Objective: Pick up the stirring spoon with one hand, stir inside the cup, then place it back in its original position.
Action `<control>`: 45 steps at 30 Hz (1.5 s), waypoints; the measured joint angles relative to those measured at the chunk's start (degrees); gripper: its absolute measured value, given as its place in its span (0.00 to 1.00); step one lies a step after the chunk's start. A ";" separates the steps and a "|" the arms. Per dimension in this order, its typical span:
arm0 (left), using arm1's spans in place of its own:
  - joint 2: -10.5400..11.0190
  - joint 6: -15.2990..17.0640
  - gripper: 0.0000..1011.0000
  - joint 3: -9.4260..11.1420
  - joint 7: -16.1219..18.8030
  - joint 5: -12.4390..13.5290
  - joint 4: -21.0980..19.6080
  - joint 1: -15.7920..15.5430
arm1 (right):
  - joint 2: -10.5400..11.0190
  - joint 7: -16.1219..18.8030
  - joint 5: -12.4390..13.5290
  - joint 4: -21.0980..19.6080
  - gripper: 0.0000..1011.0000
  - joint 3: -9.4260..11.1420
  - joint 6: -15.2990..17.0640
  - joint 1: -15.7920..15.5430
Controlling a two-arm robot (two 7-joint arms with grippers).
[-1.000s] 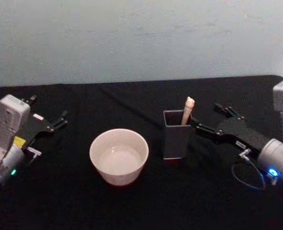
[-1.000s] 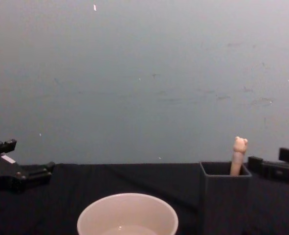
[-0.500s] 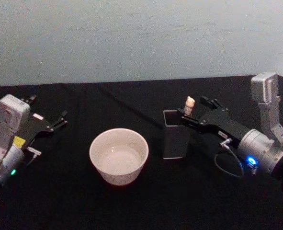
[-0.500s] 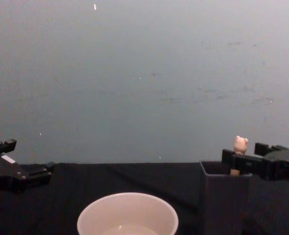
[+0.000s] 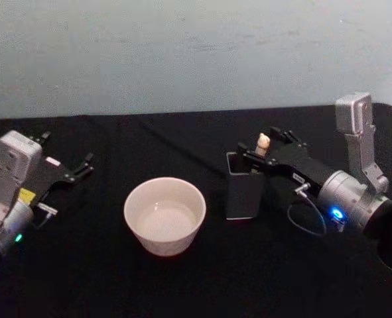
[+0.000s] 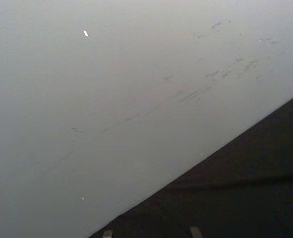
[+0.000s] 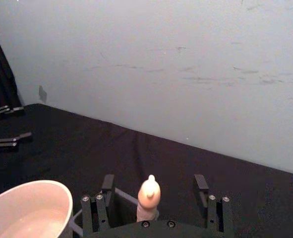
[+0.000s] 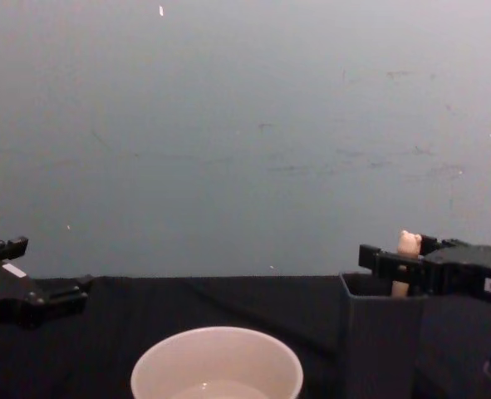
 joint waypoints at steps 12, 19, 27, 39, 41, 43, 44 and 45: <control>0.00 0.00 0.99 0.00 0.00 0.00 0.00 0.00 | -0.25 0.02 -0.40 0.00 0.99 0.11 0.32 0.15; 0.00 0.00 0.99 0.00 0.00 0.00 0.00 0.00 | -0.21 0.02 -0.35 -0.02 0.95 0.09 0.23 0.14; 0.00 0.00 0.99 0.00 0.00 0.00 0.00 0.00 | -0.17 0.02 -0.29 -0.04 0.75 0.08 0.16 0.11; 0.00 0.00 0.99 0.00 0.00 0.00 0.00 0.00 | -0.14 0.02 -0.21 -0.05 0.38 0.08 0.09 0.06; 0.00 0.00 0.99 0.00 0.00 0.00 0.00 0.00 | -0.14 0.03 -0.20 -0.05 0.31 0.08 0.08 0.06; 0.00 0.00 0.99 0.00 0.00 0.00 0.00 0.00 | -0.14 0.02 -0.20 -0.04 0.23 0.08 0.08 0.06; 0.00 0.00 0.99 0.00 0.00 0.00 0.00 0.00 | -0.14 0.03 -0.20 -0.05 0.22 0.08 0.08 0.06; 0.00 0.00 0.99 0.00 0.00 0.00 0.00 0.00 | -0.14 0.03 -0.20 -0.05 0.21 0.08 0.08 0.06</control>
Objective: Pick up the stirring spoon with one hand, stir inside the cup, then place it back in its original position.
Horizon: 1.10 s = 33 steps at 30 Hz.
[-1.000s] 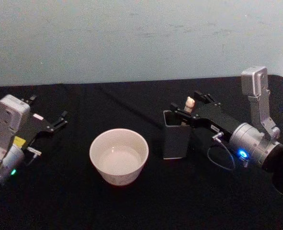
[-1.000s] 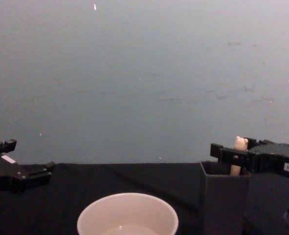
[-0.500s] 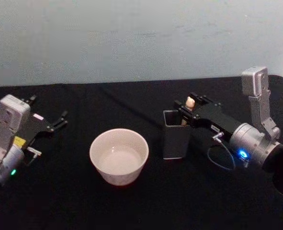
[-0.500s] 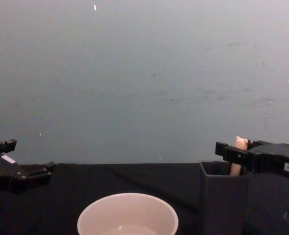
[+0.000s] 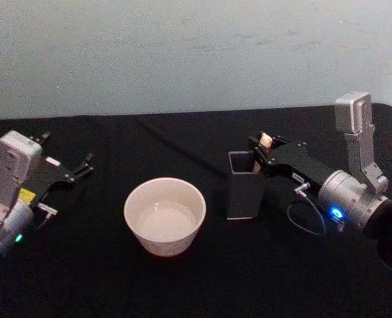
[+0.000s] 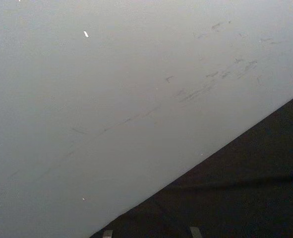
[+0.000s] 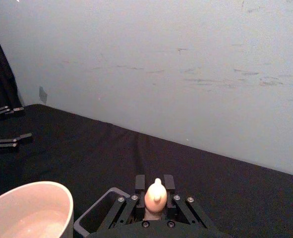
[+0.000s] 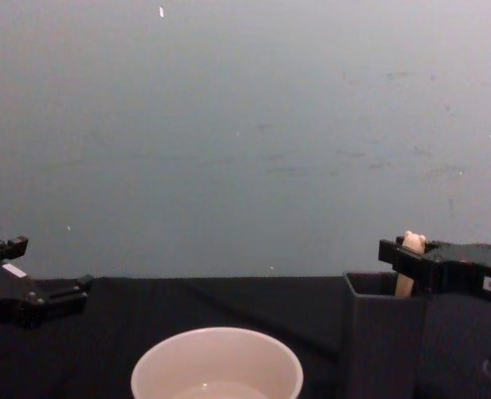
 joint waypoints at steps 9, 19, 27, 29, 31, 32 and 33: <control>0.00 0.00 0.99 0.00 0.00 0.00 0.00 0.00 | -0.05 0.21 -0.01 -0.15 0.21 0.08 -0.05 -0.14; 0.00 0.00 0.99 0.00 0.00 0.00 0.00 0.00 | -0.31 1.42 -0.74 -2.23 0.21 0.55 -2.08 -0.79; 0.00 0.00 0.99 0.00 0.00 0.00 0.00 0.00 | 0.41 3.27 -0.43 -5.42 0.21 1.85 -4.97 -1.56; 0.00 0.00 0.99 0.00 0.00 0.00 0.00 0.00 | 0.52 3.72 -0.03 -6.10 0.21 2.25 -5.60 -1.67; 0.00 0.00 0.99 0.00 0.00 0.00 0.00 0.00 | 0.65 4.23 0.52 -6.96 0.21 2.75 -6.47 -1.73; 0.00 0.00 0.99 0.00 0.00 0.00 0.00 0.00 | 0.72 4.57 0.92 -7.48 0.21 3.09 -7.08 -1.73; 0.00 0.00 0.99 0.00 0.00 0.00 0.00 0.00 | 0.73 4.69 1.10 -7.72 0.21 3.23 -7.39 -1.72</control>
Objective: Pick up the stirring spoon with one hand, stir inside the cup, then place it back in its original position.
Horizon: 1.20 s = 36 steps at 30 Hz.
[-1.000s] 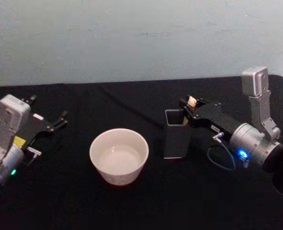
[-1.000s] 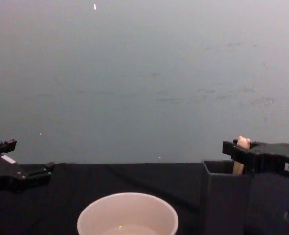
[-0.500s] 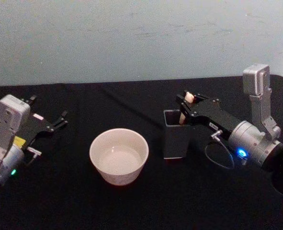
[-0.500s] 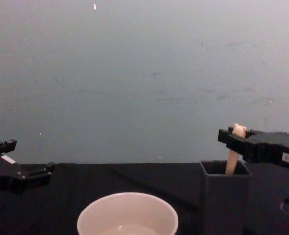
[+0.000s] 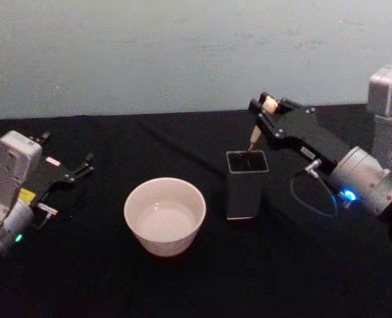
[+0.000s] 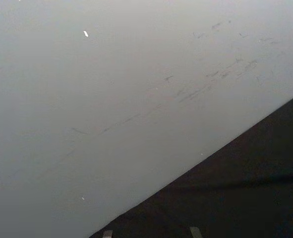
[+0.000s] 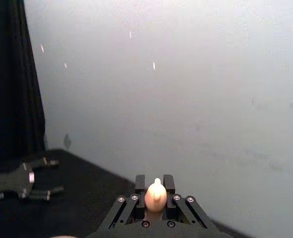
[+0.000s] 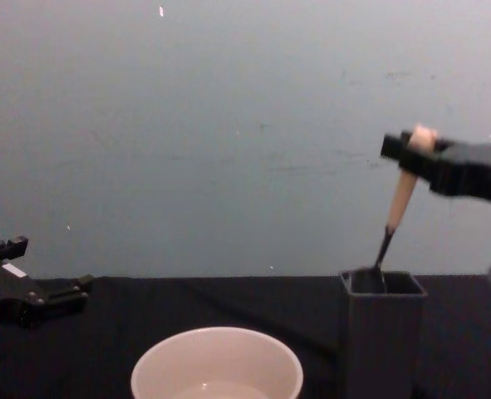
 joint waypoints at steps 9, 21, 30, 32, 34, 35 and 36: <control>0.00 0.00 0.99 0.00 0.00 0.00 0.00 0.00 | -0.43 0.93 0.84 -0.98 0.21 0.67 -2.76 1.20; 0.00 0.00 0.99 0.00 0.00 0.00 0.00 0.00 | -2.15 6.47 0.29 2.40 0.21 -3.94 -7.05 4.23; 0.00 0.00 0.99 0.00 0.00 0.00 0.00 0.00 | -3.08 12.87 -0.56 7.22 0.21 -8.32 -13.15 6.08; 0.00 0.00 0.99 0.00 0.00 0.00 0.00 0.00 | -3.42 13.90 -0.94 8.69 0.21 -9.22 -14.39 6.64; 0.00 0.00 0.99 0.00 0.00 0.00 0.00 0.00 | -3.72 14.57 -1.41 9.95 0.21 -9.89 -15.31 7.14; 0.00 0.00 0.99 0.00 0.00 0.00 0.00 0.00 | -4.03 15.08 -1.67 11.00 0.21 -10.43 -15.98 7.60; 0.00 0.00 0.99 0.00 0.00 0.00 0.00 0.00 | -4.19 15.32 -1.84 11.60 0.21 -10.70 -16.27 7.84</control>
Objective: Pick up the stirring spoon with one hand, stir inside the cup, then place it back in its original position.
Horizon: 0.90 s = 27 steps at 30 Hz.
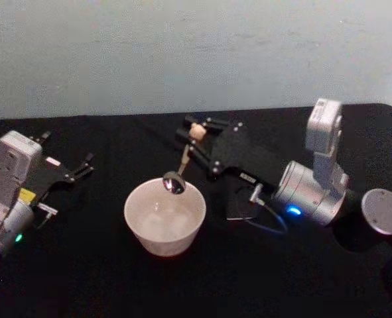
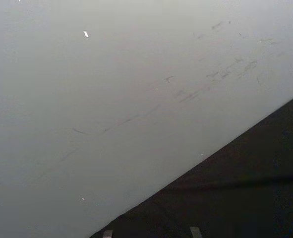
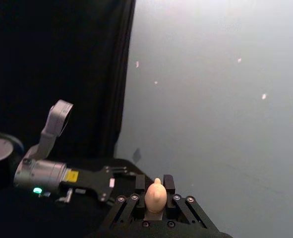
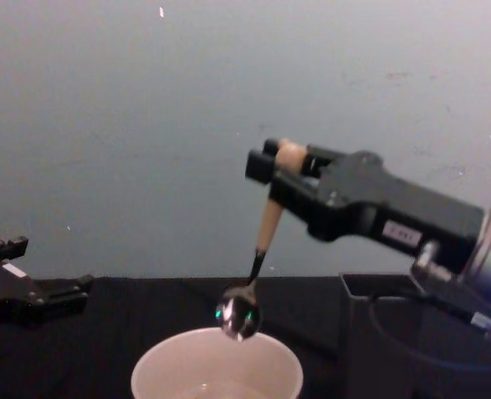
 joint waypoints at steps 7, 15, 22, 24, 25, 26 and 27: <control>0.00 0.00 0.99 0.00 0.00 0.00 0.00 0.00 | -1.40 2.12 -1.56 4.94 0.21 -2.21 -2.68 2.07; 0.00 0.00 0.99 0.00 0.00 0.00 0.00 0.00 | -2.99 2.30 -3.99 9.79 0.21 -3.73 -5.21 3.80; 0.00 0.00 0.99 0.00 0.00 0.00 0.00 0.00 | -4.28 2.38 -5.79 13.49 0.21 -4.58 -6.89 4.81; 0.00 0.00 0.99 0.00 0.00 0.00 0.00 0.00 | -4.62 2.25 -6.36 14.37 0.21 -4.74 -7.49 5.01; 0.00 0.00 0.99 0.00 0.00 0.00 0.00 0.00 | -4.82 2.18 -6.83 15.00 0.21 -4.83 -8.02 5.12; 0.00 0.00 0.99 0.00 0.00 0.00 -0.01 0.00 | -4.82 2.18 -6.83 15.00 0.21 -4.83 -8.02 5.12; 0.00 0.00 0.99 0.00 0.00 0.00 0.00 0.00 | -5.03 2.10 -7.19 15.54 0.21 -4.88 -8.43 5.23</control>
